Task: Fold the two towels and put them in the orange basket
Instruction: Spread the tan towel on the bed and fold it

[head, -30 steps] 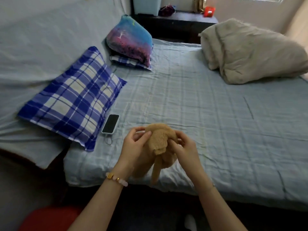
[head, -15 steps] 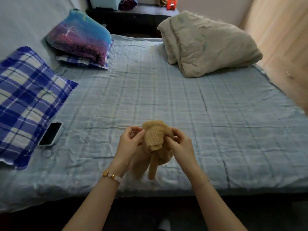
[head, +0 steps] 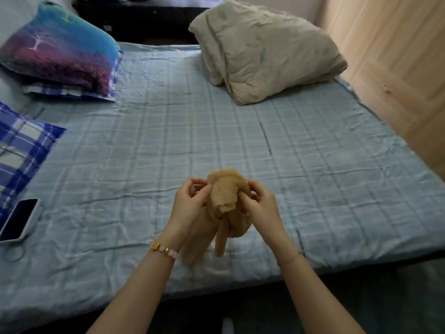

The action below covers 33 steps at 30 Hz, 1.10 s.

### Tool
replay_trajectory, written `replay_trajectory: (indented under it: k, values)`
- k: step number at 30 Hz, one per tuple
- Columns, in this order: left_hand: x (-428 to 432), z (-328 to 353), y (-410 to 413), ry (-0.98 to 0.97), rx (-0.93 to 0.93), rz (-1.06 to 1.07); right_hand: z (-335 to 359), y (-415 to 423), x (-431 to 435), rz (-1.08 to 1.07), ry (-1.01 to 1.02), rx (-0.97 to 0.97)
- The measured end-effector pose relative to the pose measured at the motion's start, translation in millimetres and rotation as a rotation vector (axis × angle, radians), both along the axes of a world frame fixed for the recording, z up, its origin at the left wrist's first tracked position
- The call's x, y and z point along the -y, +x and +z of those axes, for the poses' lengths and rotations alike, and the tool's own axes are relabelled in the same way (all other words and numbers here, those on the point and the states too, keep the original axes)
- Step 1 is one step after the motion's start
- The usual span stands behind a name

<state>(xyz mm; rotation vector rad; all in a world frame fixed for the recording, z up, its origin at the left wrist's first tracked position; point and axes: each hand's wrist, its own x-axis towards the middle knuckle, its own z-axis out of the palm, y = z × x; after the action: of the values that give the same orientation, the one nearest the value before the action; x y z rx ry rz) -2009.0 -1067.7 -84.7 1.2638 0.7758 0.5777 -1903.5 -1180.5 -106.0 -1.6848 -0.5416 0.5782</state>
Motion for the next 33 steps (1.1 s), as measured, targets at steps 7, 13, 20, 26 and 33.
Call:
replay_trajectory:
  k: [7, 13, 20, 26, 33]
  values:
    - [-47.5, -17.1, 51.3, 0.099, -0.066, -0.007, -9.7, 52.5, -38.1, -0.029, -0.076, 0.064]
    - [-102.0, -28.7, 85.5, 0.218, -0.185, -0.009, -14.0, 91.0, -77.2, -0.042, -0.19, 0.236]
    - [-130.0, -49.7, 129.2, 0.408, -0.365, -0.072, -30.7, 138.4, -93.4, -0.065, -0.346, 0.297]
    - [-128.8, -79.0, 174.3, 0.366, -0.433, -0.127, -54.6, 178.5, -94.5, -0.083, -0.477, 0.3]
    - [-113.7, -120.4, 233.3, 0.297, -0.542, -0.104, -93.6, 237.7, -86.0, -0.024, -0.625, 0.457]
